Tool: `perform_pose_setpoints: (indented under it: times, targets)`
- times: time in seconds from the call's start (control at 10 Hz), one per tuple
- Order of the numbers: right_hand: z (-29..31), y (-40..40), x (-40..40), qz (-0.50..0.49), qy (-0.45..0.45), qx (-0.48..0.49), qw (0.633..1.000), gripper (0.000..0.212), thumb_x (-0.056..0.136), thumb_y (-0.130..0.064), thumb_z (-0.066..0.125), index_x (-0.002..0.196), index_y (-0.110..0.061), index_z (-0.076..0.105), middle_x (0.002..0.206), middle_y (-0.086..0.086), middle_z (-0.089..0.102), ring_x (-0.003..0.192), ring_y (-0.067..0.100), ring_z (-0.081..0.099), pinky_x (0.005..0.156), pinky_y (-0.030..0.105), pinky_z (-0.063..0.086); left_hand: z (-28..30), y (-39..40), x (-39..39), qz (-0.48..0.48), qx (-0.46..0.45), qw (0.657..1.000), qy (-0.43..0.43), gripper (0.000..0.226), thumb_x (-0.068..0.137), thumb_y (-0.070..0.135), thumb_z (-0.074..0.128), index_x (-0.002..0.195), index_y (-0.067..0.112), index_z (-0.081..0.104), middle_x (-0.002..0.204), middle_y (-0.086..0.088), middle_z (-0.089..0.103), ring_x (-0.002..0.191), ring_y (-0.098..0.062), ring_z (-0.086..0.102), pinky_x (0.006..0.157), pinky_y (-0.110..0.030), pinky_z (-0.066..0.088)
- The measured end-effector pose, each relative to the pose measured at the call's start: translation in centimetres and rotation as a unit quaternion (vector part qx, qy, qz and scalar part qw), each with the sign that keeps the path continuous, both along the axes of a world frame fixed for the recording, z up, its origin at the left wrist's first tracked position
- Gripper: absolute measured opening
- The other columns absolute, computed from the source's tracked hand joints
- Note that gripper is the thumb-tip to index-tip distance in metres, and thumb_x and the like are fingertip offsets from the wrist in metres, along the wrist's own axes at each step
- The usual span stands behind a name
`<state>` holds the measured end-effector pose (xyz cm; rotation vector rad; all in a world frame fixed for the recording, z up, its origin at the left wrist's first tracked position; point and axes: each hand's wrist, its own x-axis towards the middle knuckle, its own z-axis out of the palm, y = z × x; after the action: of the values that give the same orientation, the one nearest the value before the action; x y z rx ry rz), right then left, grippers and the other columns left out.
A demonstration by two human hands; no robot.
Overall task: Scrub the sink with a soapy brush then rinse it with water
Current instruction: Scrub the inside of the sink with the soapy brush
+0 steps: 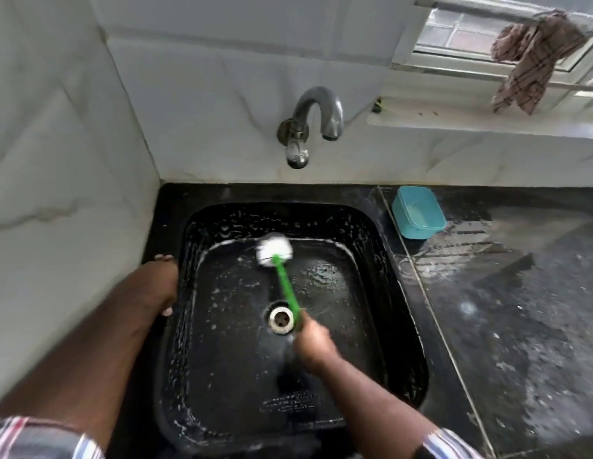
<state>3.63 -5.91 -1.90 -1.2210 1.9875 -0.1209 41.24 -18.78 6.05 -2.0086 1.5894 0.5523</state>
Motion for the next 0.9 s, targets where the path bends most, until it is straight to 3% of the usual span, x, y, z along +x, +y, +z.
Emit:
perform_pose_setpoints:
  times: [0.1,0.2,0.3,0.4,0.5,0.6,0.7,0.8,0.9]
  targets:
    - [0.9,-1.1,4.2,0.154,-0.036,0.024,0.987,0.041,0.098,-0.021,0.045,0.138,-0.018,0.050,0.128,0.012,0.060,0.115,0.031,0.058,0.091,0.031,0.045,-0.6,2.9,-10.3,-0.004,-0.027,0.998,0.051,0.097,0.070,0.014,0.085,0.150,0.009,0.032,0.148,-0.016,0.047,0.132,-0.024,0.051,0.111,-0.033,0.039]
    - [1.7,0.0,-0.5,0.156,-0.005,0.032,0.987,0.042,0.092,-0.031,0.053,0.134,-0.033,0.054,0.112,0.004,0.068,0.091,0.020,0.064,0.081,0.028,0.050,-1.4,3.0,-9.5,-0.019,-0.034,0.997,0.061,0.114,0.068,0.017,0.088,0.156,0.009,0.016,0.156,-0.013,0.036,0.136,-0.021,0.046,0.113,-0.029,0.034]
    - [1.3,0.7,-4.9,0.009,0.024,0.026,0.999,0.037,0.087,-0.039,0.054,0.124,-0.034,0.058,0.107,0.005,0.072,0.094,0.025,0.069,0.078,0.034,0.057,-1.7,2.8,-9.2,-0.031,-0.048,0.996,0.061,0.121,0.066,0.016,0.089,0.157,0.009,0.010,0.159,-0.012,0.030,0.138,-0.022,0.044,0.114,-0.030,0.033]
    - [-0.6,-1.7,-2.7,-0.064,0.017,0.002,0.998,0.035,0.088,-0.022,0.046,0.122,-0.023,0.058,0.112,0.010,0.070,0.100,0.029,0.067,0.085,0.035,0.055,-2.1,2.4,-9.4,-0.035,-0.030,0.998,0.046,0.120,0.067,0.020,0.089,0.158,0.011,0.011,0.161,-0.011,0.026,0.142,-0.022,0.039,0.116,-0.032,0.031]
    - [0.2,-0.6,2.1,0.094,-0.027,0.038,0.995,0.024,0.091,-0.019,0.049,0.113,-0.023,0.058,0.105,0.001,0.066,0.091,0.020,0.062,0.074,0.024,0.046,-2.1,2.3,-9.3,-0.037,-0.025,0.998,0.041,0.119,0.067,0.023,0.088,0.158,0.012,0.011,0.162,-0.009,0.023,0.143,-0.022,0.036,0.118,-0.034,0.029]
    - [2.2,2.2,1.3,0.259,-0.021,0.048,0.965,0.042,0.095,-0.017,0.043,0.135,-0.026,0.053,0.116,0.004,0.066,0.099,0.018,0.063,0.075,0.022,0.043,-2.3,2.6,-8.8,-0.059,-0.045,0.997,0.036,0.124,0.064,0.020,0.089,0.157,0.010,0.007,0.161,-0.013,0.024,0.138,-0.029,0.044,0.111,-0.038,0.039]
    - [3.1,2.7,-4.0,0.246,0.029,0.071,0.966,0.047,0.096,-0.021,0.042,0.138,-0.039,0.052,0.100,-0.007,0.063,0.071,0.005,0.060,0.051,0.012,0.041,-2.3,2.5,-8.8,-0.064,-0.041,0.997,0.032,0.122,0.065,0.020,0.089,0.157,0.012,0.009,0.158,-0.014,0.032,0.134,-0.031,0.048,0.108,-0.041,0.043]
    - [1.5,-0.4,-6.7,0.095,0.054,0.034,0.993,0.048,0.089,-0.020,0.043,0.132,-0.037,0.057,0.092,-0.002,0.063,0.069,0.013,0.059,0.055,0.024,0.049,-1.9,2.3,-9.0,-0.067,-0.037,0.997,0.025,0.123,0.067,0.021,0.089,0.158,0.014,0.005,0.163,-0.010,0.019,0.140,-0.030,0.040,0.111,-0.040,0.039]
    - [0.1,-1.7,-1.3,0.148,0.030,0.024,0.988,0.045,0.089,-0.015,0.043,0.130,-0.024,0.056,0.106,0.009,0.069,0.091,0.027,0.066,0.070,0.032,0.051,-2.0,2.6,-9.0,-0.061,-0.037,0.997,0.024,0.123,0.068,0.018,0.088,0.158,0.013,0.004,0.163,-0.010,0.017,0.140,-0.031,0.040,0.111,-0.043,0.039]
